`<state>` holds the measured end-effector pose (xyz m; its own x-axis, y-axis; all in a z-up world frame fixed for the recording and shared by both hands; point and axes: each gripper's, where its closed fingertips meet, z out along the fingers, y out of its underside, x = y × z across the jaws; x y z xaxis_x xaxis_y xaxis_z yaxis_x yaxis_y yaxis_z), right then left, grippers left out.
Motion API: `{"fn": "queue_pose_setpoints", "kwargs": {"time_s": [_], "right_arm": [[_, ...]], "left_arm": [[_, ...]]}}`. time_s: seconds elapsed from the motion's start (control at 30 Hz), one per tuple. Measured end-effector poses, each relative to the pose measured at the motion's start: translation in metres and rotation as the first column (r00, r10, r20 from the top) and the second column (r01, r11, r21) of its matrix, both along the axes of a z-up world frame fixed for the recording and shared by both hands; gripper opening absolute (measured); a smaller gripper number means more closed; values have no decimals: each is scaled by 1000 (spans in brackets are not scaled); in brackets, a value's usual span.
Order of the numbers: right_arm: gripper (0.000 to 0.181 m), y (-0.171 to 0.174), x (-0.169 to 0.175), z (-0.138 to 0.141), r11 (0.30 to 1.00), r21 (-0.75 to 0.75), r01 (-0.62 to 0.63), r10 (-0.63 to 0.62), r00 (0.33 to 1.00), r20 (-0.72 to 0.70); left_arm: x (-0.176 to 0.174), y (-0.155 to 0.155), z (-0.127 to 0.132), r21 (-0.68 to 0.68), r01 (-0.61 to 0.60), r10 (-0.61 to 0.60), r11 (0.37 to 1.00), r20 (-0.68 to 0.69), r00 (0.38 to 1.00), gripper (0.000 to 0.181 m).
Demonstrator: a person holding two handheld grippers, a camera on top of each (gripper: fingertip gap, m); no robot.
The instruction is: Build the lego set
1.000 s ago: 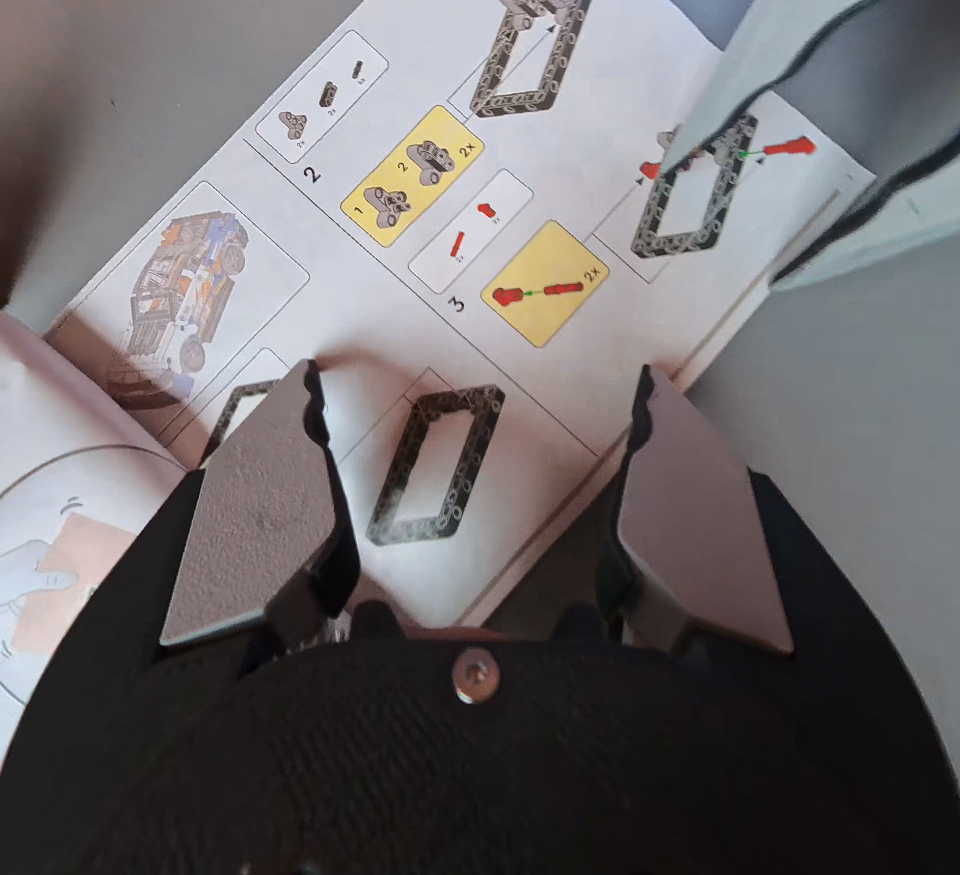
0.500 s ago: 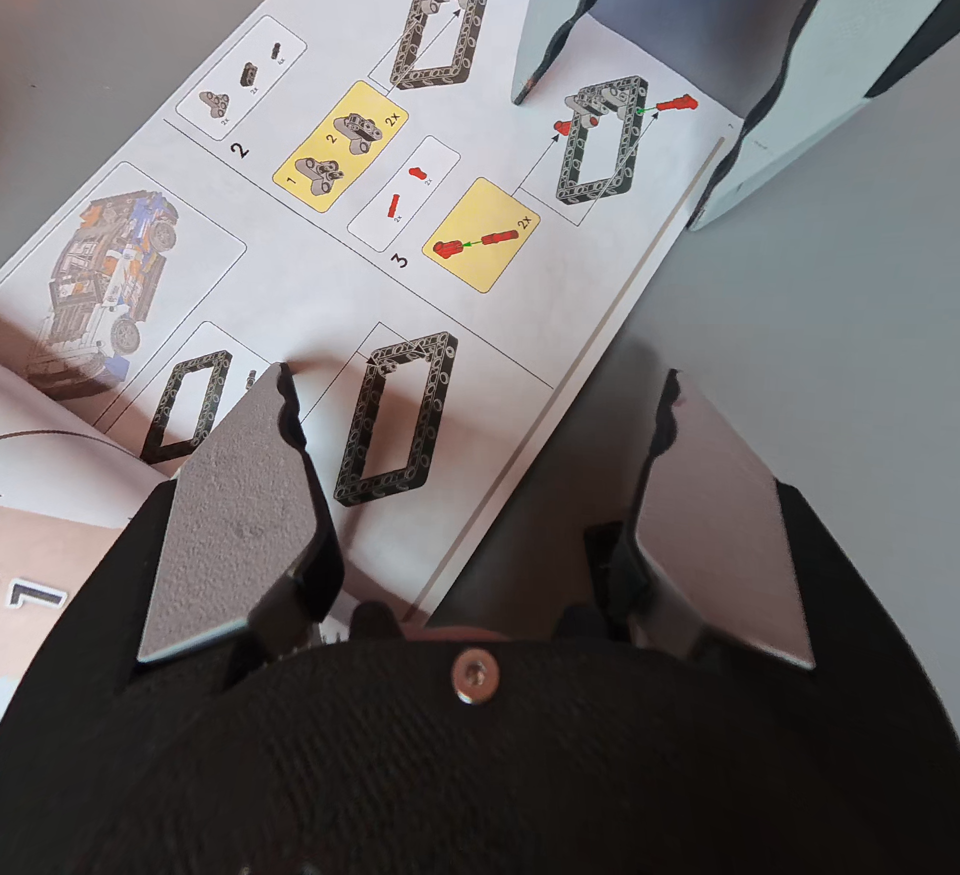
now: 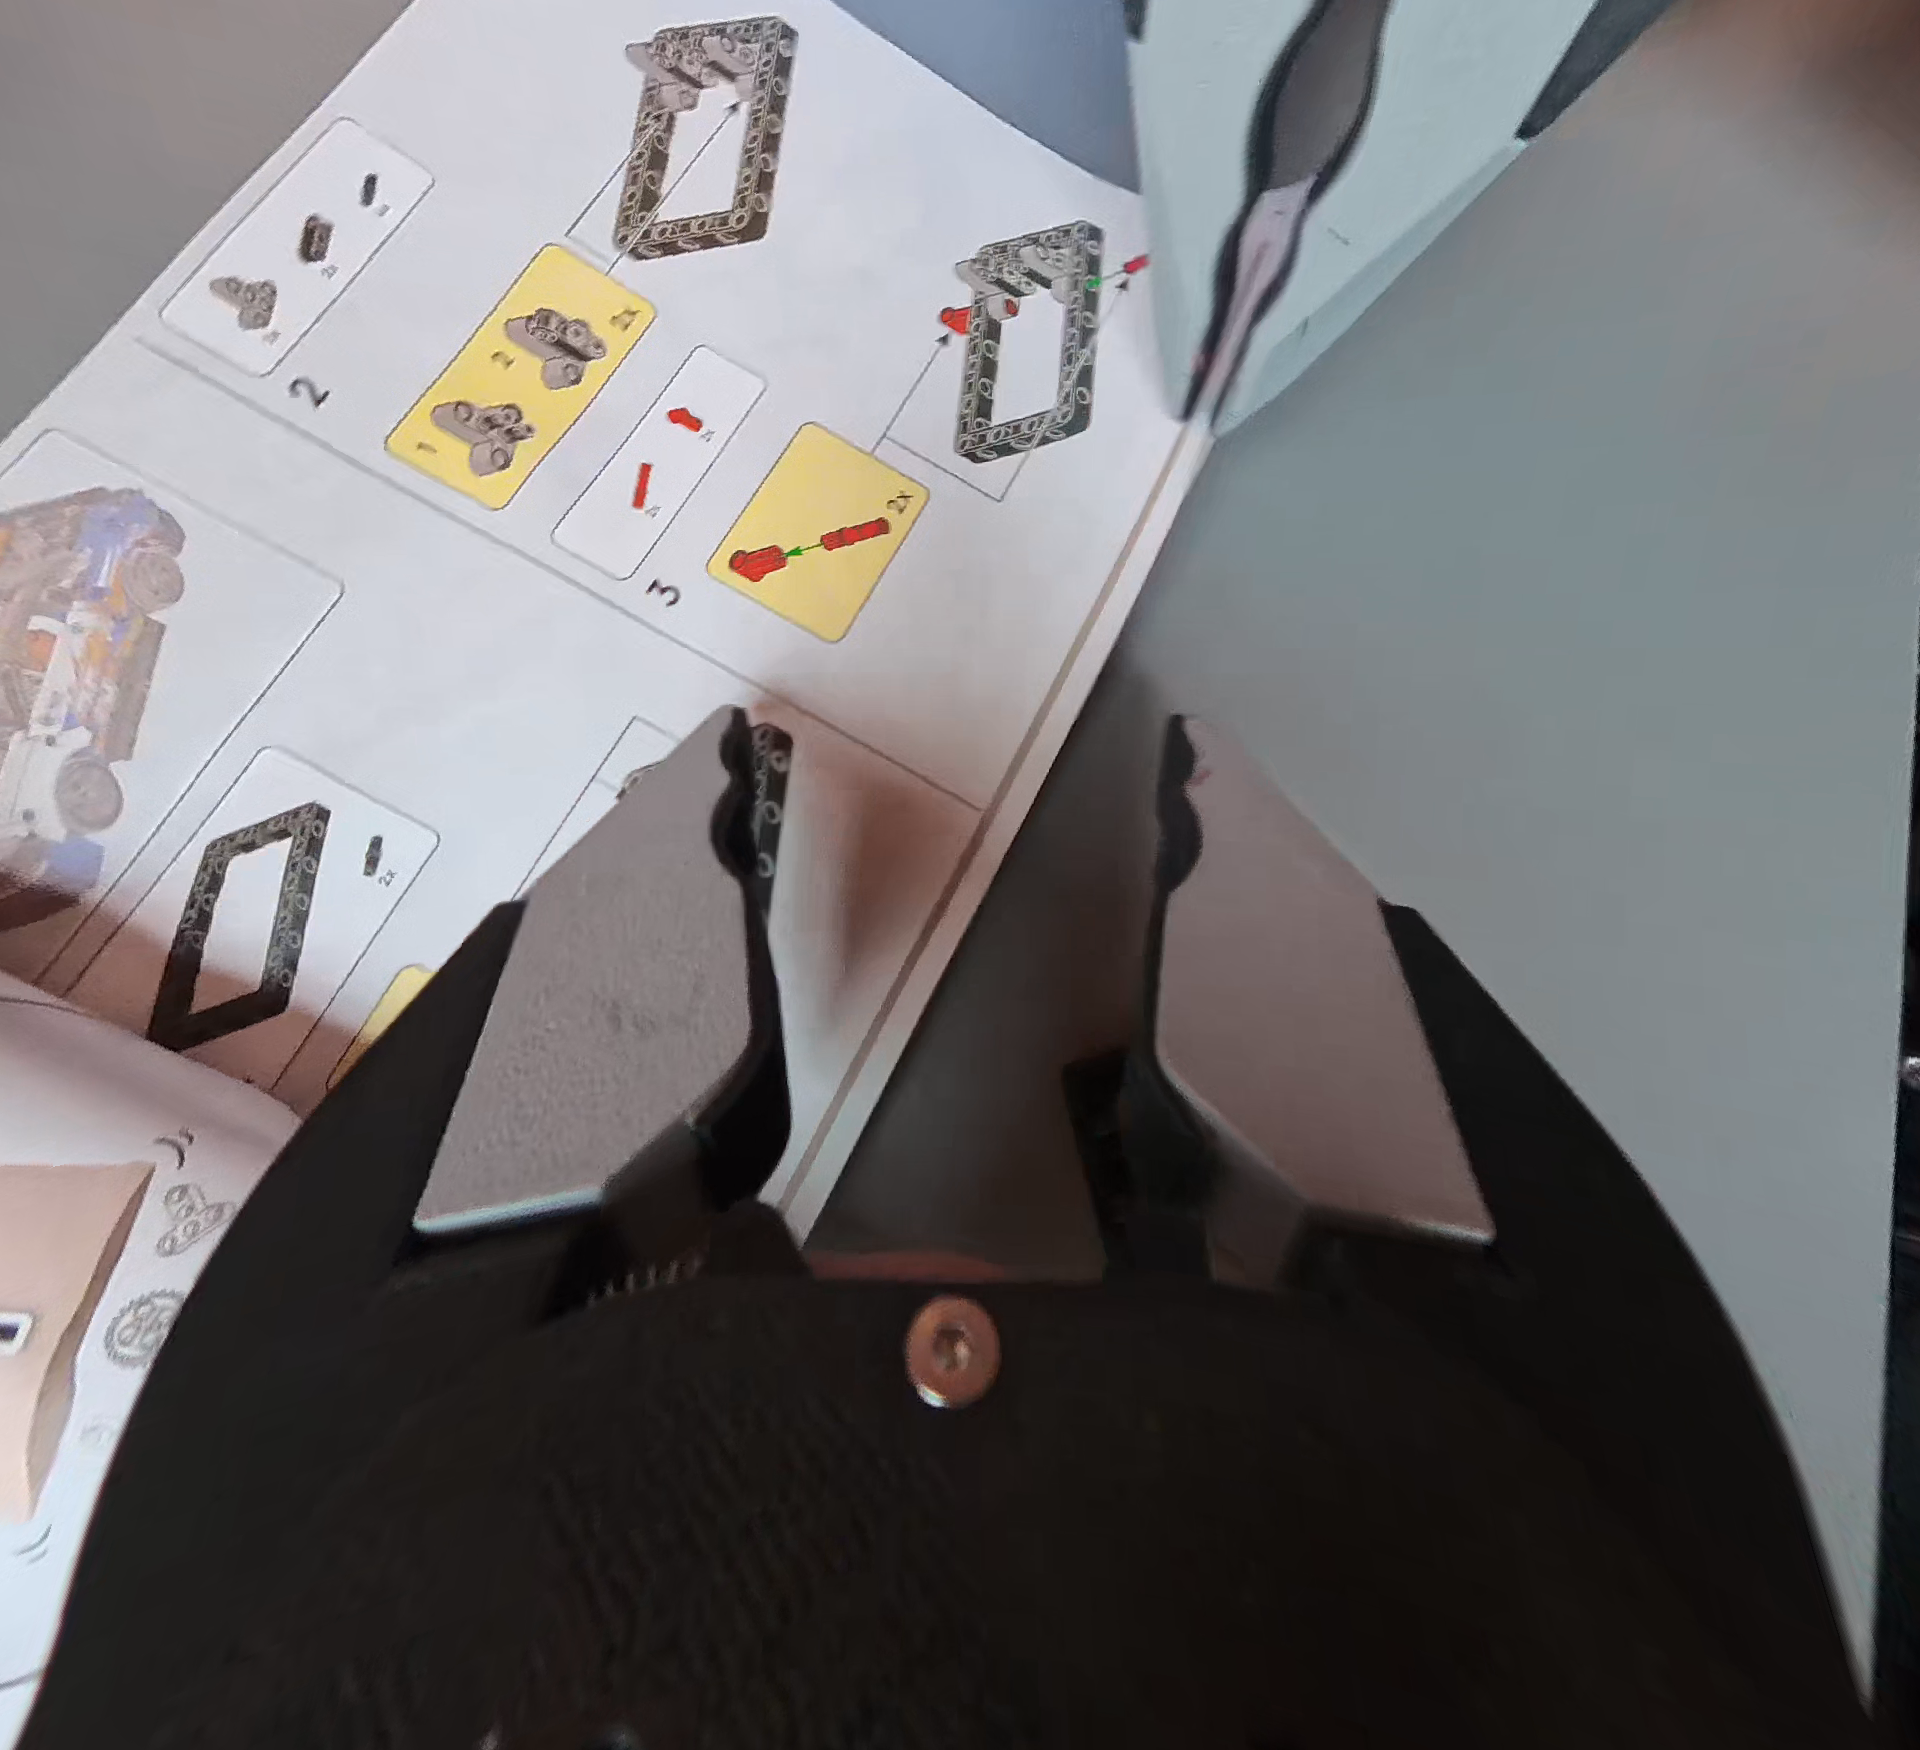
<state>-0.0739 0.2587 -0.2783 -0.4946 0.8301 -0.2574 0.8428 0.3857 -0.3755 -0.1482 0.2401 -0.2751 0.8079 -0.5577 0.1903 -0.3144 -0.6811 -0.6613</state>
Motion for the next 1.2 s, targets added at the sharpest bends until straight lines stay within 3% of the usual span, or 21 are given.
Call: {"fn": "queue_pose_setpoints", "kwargs": {"time_s": [0.23, 0.37, 0.43, 0.47, 0.5, 0.57, 0.63, 0.7, 0.73, 0.83, 1.03, 1.2], "right_arm": [[0, 9, -10, 24, 995, 84, 59, -46, 989, -144], [0, 15, -20, 41, 984, 126, 126, -84, 953, -291], [0, 27, -23, 47, 962, 173, 210, -136, 922, -363], [2, 38, -24, 52, 935, 213, 285, -180, 895, -409], [16, 51, -22, 61, 891, 256, 374, -224, 854, -469], [41, 58, -16, 85, 820, 239, 520, -276, 726, -630], [49, 32, -11, 101, 854, 101, 510, -270, 601, -752], [41, 18, -8, 98, 870, 69, 488, -230, 526, -819], [34, 23, -6, 89, 849, 112, 516, -213, 528, -822], [51, 43, -8, 67, 790, 205, 578, -217, 576, -788], [37, 42, -20, 74, 794, 281, 539, -107, 579, -808], [33, 44, -15, 72, 771, 308, 558, -90, 574, -814]], "left_arm": [[24, 3, 13, 136, 115, -95, 984, -147, 985, 36], [33, 12, 10, 195, 152, -113, 969, -194, 974, 0], [32, 19, 15, 246, 116, -75, 962, -171, 982, 0], [29, 21, 17, 258, 93, -55, 962, -150, 987, 0], [27, 23, 21, 278, 65, -34, 959, -114, 993, 0], [24, 23, 27, 292, 6, -5, 957, -4, 1000, 0], [20, 21, 29, 291, -33, 6, 956, 92, 996, 0], [19, 18, 26, 278, -47, 8, 960, 140, 990, 0], [19, 17, 25, 274, -44, 1, 961, 153, 988, 0], [23, 13, 19, 248, -28, -16, 968, 177, 984, 0], [25, 13, 18, 251, -10, -30, 968, 158, 987, 0], [25, 12, 18, 240, -9, -33, 971, 169, 985, 0]]}}
